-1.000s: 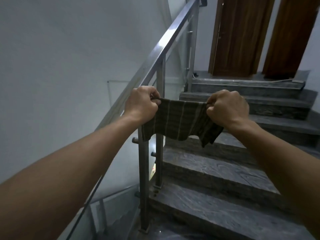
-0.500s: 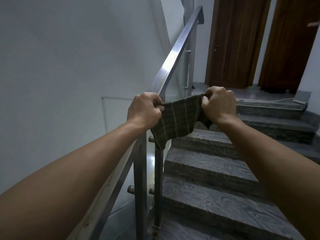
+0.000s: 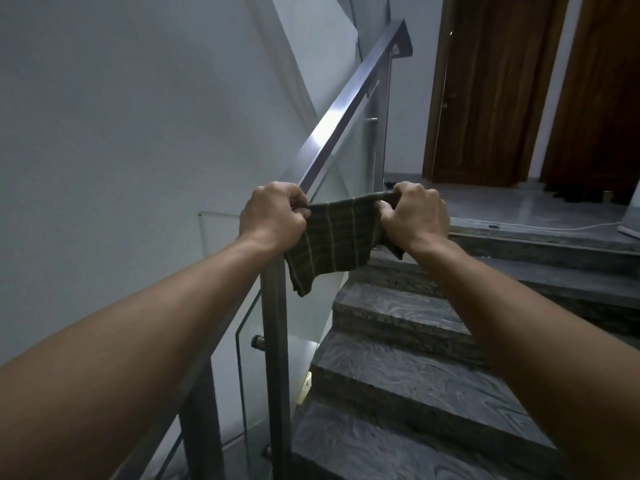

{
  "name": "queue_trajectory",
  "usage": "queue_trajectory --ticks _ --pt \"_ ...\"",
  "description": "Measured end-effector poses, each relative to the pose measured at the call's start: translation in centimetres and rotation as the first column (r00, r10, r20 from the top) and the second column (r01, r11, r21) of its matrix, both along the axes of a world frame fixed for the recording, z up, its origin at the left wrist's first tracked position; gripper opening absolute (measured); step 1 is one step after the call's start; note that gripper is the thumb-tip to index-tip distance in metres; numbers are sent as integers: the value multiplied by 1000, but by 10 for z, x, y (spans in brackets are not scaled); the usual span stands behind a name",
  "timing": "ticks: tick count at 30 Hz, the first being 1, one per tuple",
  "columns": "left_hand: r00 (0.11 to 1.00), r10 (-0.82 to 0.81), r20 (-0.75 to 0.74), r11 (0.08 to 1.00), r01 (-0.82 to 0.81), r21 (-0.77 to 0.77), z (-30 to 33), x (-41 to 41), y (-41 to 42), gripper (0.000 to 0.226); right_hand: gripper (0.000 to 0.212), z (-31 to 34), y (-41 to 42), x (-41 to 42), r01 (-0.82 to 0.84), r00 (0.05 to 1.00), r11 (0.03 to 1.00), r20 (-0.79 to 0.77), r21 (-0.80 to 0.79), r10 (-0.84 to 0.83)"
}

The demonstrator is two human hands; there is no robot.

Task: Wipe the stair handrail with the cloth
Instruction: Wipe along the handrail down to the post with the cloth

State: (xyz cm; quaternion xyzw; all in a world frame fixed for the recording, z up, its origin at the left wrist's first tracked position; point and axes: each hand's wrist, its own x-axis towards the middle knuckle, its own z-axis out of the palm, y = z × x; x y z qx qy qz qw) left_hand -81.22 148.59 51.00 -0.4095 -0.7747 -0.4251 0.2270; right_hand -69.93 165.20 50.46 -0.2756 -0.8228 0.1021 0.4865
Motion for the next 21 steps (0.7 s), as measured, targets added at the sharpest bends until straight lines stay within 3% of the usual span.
queue_trajectory --ticks 6,11,21 --pt "965 242 -103 969 -236 67 43 -8 60 11 26 50 58 -13 -17 998 1000 68 22 15" --pt "961 269 -68 954 -257 151 57 -15 97 18 28 73 96 -30 -33 999 996 40 79 30" --pt "944 331 -20 931 -322 174 76 -77 156 16 30 114 162 -117 -139 990 981 -17 134 143"
